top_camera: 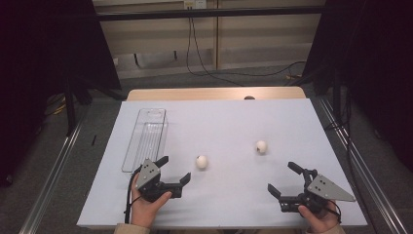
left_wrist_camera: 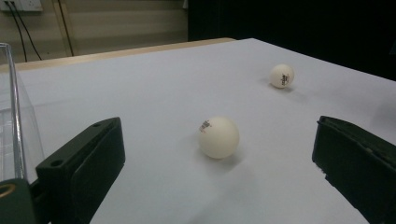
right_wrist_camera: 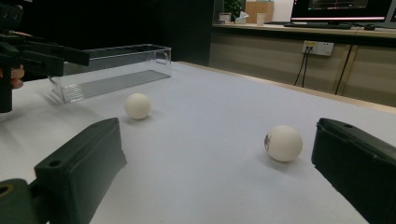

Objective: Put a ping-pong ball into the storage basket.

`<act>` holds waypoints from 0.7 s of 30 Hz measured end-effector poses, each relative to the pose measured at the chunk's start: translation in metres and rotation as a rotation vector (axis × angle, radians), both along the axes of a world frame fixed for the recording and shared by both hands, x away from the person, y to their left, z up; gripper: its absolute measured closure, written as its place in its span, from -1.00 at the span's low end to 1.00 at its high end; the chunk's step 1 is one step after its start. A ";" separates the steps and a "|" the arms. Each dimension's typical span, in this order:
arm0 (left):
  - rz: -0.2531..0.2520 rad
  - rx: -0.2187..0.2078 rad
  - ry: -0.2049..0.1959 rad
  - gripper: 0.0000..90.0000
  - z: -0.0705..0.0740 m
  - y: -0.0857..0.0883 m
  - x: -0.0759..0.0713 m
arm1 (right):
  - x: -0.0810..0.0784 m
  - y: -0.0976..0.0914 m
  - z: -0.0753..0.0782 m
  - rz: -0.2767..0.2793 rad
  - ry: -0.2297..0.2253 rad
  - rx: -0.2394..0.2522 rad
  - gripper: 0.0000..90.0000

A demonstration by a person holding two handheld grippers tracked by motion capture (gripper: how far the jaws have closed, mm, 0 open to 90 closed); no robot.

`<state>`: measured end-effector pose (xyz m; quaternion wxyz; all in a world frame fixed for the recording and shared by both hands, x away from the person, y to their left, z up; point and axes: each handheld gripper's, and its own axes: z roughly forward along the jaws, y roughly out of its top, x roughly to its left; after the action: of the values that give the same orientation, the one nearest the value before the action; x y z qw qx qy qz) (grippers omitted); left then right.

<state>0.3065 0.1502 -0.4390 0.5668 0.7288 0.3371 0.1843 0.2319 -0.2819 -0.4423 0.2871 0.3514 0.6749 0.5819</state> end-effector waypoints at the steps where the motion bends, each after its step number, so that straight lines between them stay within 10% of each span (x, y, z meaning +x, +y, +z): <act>1: -0.002 0.003 0.000 -0.94 0.000 0.000 0.000 | 0.000 0.000 0.000 -0.001 0.000 0.002 -0.97; 21: -0.005 0.016 0.029 -0.94 -0.002 -0.008 0.003 | 0.000 0.000 0.000 -0.005 -0.003 0.003 -0.97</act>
<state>0.3097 0.1422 -0.4410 0.5564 0.7368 0.3419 0.1752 0.2317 -0.2822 -0.4420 0.2889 0.3529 0.6726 0.5828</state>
